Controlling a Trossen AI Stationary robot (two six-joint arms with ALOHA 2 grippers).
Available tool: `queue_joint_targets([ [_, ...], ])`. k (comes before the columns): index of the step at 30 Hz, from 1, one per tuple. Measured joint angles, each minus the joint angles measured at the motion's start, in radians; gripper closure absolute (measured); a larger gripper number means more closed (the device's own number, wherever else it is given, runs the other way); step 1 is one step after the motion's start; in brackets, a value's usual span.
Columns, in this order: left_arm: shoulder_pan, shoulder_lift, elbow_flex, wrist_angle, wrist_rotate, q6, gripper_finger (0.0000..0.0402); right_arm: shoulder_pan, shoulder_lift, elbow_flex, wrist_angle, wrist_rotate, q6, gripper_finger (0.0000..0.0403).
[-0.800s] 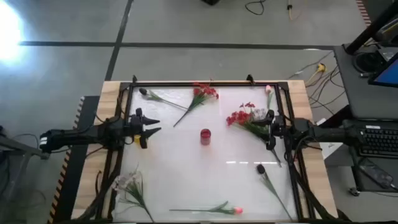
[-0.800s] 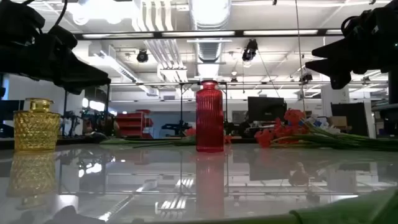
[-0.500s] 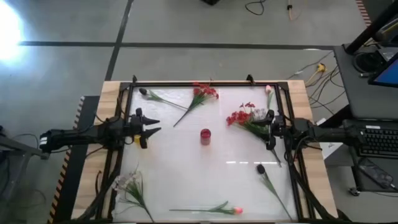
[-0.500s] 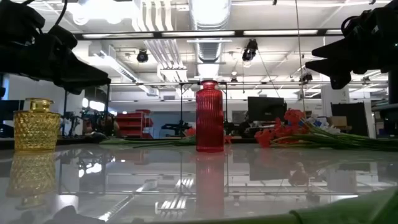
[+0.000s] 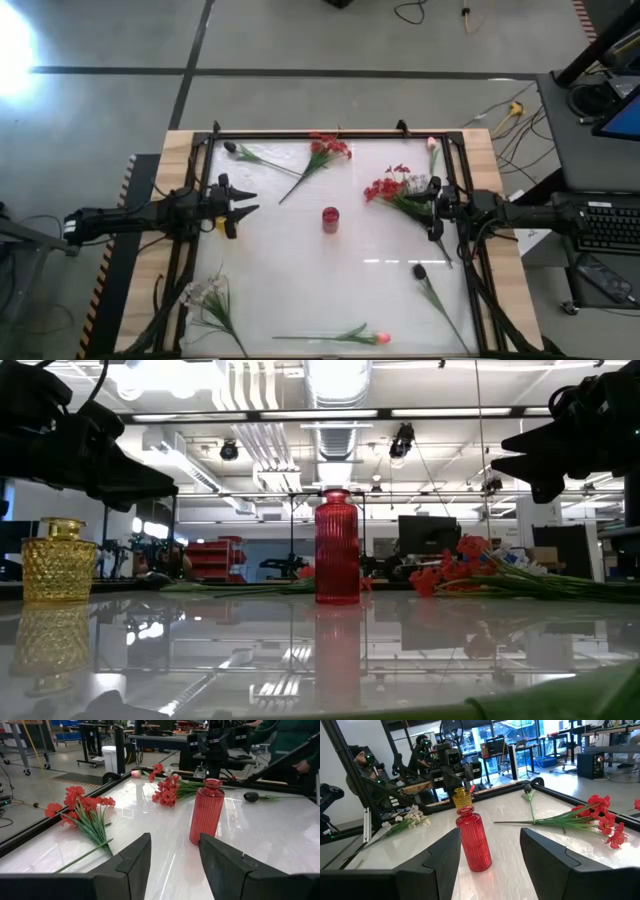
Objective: Sort flowers into vase by color
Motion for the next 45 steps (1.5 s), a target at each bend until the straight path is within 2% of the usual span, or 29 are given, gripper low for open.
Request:
queue_joint_targets([
  [39, 0.0, 0.0, 0.0, 0.0, 0.0, 0.0, 0.0247, 0.0, 0.0, 0.0, 0.001, 0.0, 0.001, 0.0207],
  [42, 0.0, 0.0, 0.0, 0.0, 0.0, 0.0, 0.0247, 0.0, 0.002, 0.0, 0.081, 0.02, 0.069, 0.0207],
  [45, 0.0, 0.0, 0.0, 0.0, 0.0, 0.0, 0.0247, 0.0, 0.006, 0.0, 0.143, 0.062, 0.275, 0.0207],
])
